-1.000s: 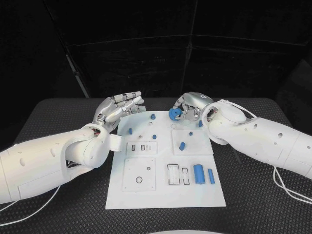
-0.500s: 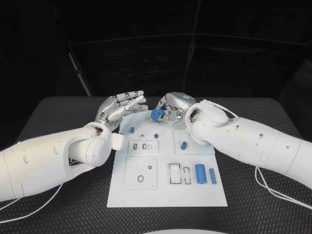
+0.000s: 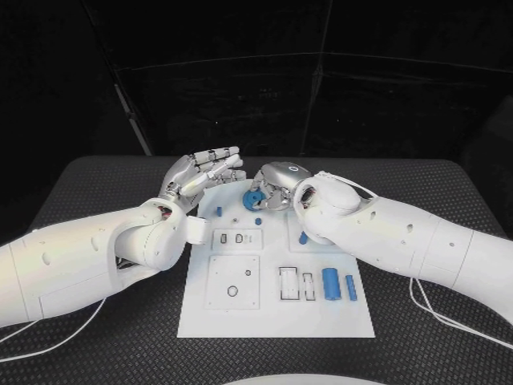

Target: Assemble the parts on the task board

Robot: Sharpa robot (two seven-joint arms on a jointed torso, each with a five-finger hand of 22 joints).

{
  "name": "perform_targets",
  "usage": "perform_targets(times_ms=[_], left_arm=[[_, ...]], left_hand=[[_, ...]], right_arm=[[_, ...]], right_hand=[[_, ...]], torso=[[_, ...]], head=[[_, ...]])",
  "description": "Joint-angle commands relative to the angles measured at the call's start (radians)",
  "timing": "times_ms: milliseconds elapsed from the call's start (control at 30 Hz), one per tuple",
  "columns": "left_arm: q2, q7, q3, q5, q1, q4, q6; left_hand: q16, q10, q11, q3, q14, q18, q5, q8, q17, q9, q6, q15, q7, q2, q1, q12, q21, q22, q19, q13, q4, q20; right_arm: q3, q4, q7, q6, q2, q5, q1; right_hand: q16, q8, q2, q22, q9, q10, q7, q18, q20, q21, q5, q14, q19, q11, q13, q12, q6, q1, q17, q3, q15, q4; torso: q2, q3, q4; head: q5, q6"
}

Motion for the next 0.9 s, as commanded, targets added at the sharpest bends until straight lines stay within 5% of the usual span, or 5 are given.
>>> perform_targets(times_ms=[33,467,900], left_arm=[[0.002,0.004,0.001,-0.006,0.002,0.001,0.011],[0.002,0.003,0.001,-0.006,0.002,0.000,0.011],[0.003,0.002,0.001,-0.006,0.002,-0.001,0.011]], left_hand=[[-0.007,-0.001,0.003,0.003,0.001,0.015,0.001,-0.004,-0.001,-0.001,-0.007,0.002,0.092,0.013,0.000,-0.003,-0.003,-0.002,0.003,-0.001,-0.004,0.002],[-0.008,-0.001,0.003,0.003,0.001,0.014,0.001,-0.004,-0.001,-0.001,-0.007,0.002,0.092,0.014,0.001,-0.004,-0.004,-0.002,0.003,-0.001,-0.005,0.002],[-0.008,-0.001,0.003,0.003,0.001,0.014,0.001,-0.004,-0.001,-0.001,-0.007,0.002,0.092,0.014,0.001,-0.004,-0.004,-0.002,0.003,-0.001,-0.005,0.002]], right_arm=[[-0.007,-0.017,-0.012,0.006,0.009,-0.020,-0.002],[-0.011,-0.039,-0.004,-0.030,0.029,-0.025,-0.002],[-0.011,-0.047,-0.014,0.002,0.039,-0.025,-0.002]], right_hand=[[0.004,-0.007,-0.002,0.002,0.001,0.000,0.005,-0.017,-0.001,0.002,0.009,0.078,0.006,0.005,0.002,0.007,0.008,-0.011,0.105,0.006,0.004,-0.002],[0.007,-0.038,-0.022,0.009,-0.001,-0.013,0.022,-0.018,0.011,0.009,0.002,0.079,0.005,0.021,-0.004,0.000,-0.036,-0.035,0.112,0.014,0.018,-0.006],[0.013,-0.113,-0.066,0.008,0.000,-0.069,0.054,-0.017,0.038,0.012,0.020,0.079,-0.007,0.052,-0.063,-0.044,-0.159,-0.091,0.124,-0.035,0.045,0.021]], torso=[[-0.001,0.0014,-0.0003],[0.000,0.0020,-0.0017],[-0.001,0.0018,-0.0015]], head=[[0.001,0.000],[0.003,0.000],[0.001,-0.001]])
